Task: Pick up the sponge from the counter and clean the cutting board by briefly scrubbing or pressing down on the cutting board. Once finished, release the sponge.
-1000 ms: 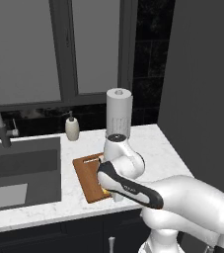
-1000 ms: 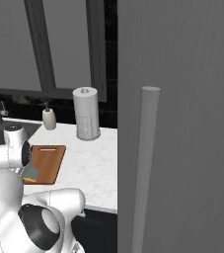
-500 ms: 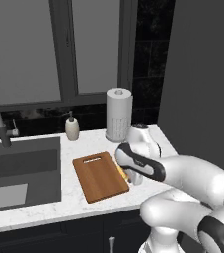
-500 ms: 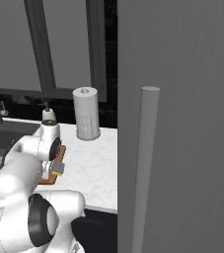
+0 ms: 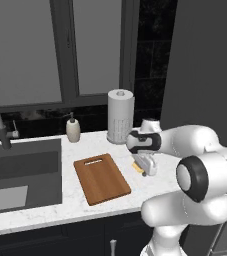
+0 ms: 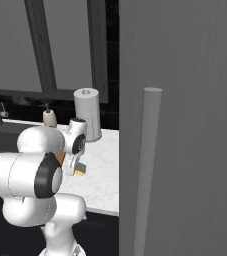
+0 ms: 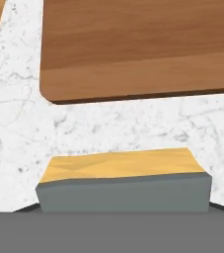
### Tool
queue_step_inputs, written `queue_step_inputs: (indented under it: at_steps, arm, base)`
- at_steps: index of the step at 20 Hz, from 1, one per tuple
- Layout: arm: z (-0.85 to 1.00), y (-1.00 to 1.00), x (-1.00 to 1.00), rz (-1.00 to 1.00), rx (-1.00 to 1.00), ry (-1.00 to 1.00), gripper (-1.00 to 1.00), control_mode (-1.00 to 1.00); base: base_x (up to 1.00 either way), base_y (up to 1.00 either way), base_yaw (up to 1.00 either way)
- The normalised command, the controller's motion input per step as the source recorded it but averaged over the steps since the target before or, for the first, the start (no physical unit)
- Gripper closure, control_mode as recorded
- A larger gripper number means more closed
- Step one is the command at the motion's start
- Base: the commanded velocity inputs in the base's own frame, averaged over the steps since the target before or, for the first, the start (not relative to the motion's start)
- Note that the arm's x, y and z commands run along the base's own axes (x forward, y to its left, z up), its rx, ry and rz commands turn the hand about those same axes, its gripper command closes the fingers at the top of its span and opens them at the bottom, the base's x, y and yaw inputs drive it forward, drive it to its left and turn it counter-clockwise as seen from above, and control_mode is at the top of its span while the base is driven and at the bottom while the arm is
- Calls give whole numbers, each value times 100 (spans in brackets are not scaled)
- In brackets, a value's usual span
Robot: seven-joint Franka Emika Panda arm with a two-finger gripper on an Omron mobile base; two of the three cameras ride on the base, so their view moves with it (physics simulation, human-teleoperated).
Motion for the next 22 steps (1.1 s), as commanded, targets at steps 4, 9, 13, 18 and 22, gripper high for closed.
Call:
queue_step_inputs:
  at_steps: [4, 9, 13, 18, 22]
  arm:
    - [-57, -35, -14, 0, 0, -9, 100, -100]
    - [-44, -2, -6, 0, 0, -7, -100, -100]
    - [-1, 0, 0, 0, 0, -3, -100, -100]
    - [0, 0, -1, 0, 0, -2, -100, -100]
    - [27, -3, -15, 0, 0, 0, -100, -100]
  base:
    - [0, 0, 0]
    - [0, 0, 0]
    - [0, 0, 0]
    - [0, 0, 0]
    - [0, 0, 0]
